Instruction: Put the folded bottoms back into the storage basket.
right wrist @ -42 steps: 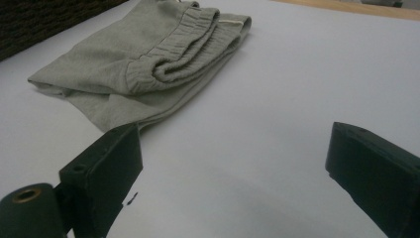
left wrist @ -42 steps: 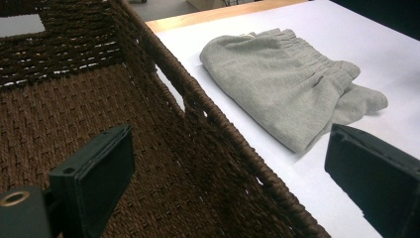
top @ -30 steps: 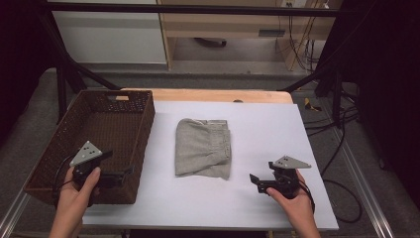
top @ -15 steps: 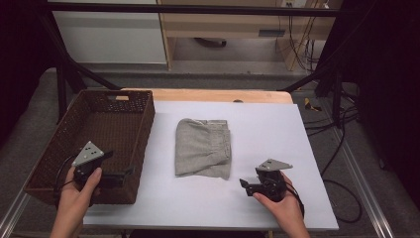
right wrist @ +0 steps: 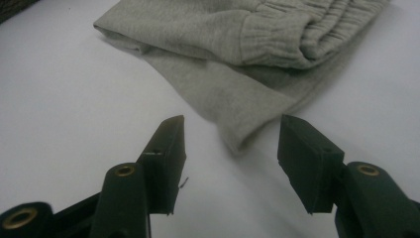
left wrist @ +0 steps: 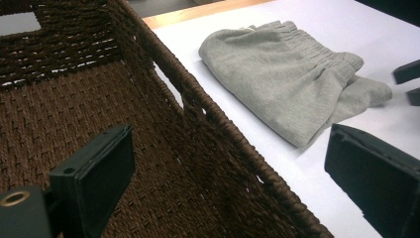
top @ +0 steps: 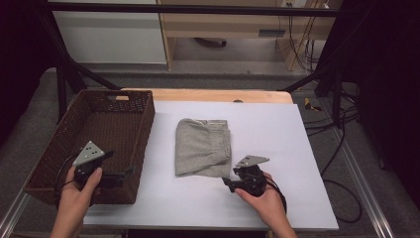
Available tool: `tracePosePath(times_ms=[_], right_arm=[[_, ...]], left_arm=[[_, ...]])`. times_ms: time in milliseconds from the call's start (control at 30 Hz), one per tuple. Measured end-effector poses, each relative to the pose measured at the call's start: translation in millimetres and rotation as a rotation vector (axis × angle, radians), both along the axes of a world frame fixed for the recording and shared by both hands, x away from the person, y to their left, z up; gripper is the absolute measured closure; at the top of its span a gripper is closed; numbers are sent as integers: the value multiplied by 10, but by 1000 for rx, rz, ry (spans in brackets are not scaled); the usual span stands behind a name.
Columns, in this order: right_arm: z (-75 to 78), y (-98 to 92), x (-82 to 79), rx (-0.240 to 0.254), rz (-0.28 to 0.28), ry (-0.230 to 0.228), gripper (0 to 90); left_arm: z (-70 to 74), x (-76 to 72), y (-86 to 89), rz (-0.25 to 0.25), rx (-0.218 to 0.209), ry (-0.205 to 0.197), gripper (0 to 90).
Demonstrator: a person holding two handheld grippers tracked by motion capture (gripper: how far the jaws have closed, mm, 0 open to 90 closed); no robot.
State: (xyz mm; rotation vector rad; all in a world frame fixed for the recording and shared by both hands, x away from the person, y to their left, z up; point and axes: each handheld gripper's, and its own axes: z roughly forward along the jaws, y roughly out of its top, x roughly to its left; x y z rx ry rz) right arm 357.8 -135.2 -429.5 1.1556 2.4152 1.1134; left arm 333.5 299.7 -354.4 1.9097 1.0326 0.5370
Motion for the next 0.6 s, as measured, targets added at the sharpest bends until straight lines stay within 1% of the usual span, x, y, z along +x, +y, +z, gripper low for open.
tracePosePath(times_ms=[33,100,133,167,200,233,300,333,367,400,433,467,533,567,600], right_arm=[[0,0,0,0,0,0,448],[-43,97,59,-26,16,-3,444],[-43,97,59,-26,16,-3,444],[-73,157,94,-66,18,-7,445],[-73,157,94,-66,18,-7,445],[-92,200,129,-85,13,-13,469],[-103,216,151,-85,10,-13,484],[-130,243,196,-105,6,-7,524],[-130,243,196,-105,6,-7,524],[-148,267,223,-127,7,-13,599],[-147,274,226,-143,1,-29,660],[-147,274,226,-143,1,-29,660],[-145,266,237,-151,-13,-30,713],[-149,268,221,-164,-10,-47,779],[-149,268,221,-164,-10,-47,779]], left_arm=[[0,0,0,0,0,0,54],[1,6,0,0,3,2,54],[0,7,-4,0,7,1,54],[-2,7,-8,-2,9,1,54],[-2,5,-11,-2,10,2,54],[-2,3,-10,-2,10,1,54],[-2,2,-8,-1,8,0,54],[-3,1,-8,0,8,0,54],[-3,0,-9,3,10,-2,54],[-3,-2,-13,1,13,-2,54],[-4,-3,-16,-1,15,-3,54],[-4,-2,-17,-2,19,-3,54],[-5,-1,-18,0,21,-4,55],[-6,0,-21,2,16,-3,55],[-6,1,-21,2,15,-3,55]])
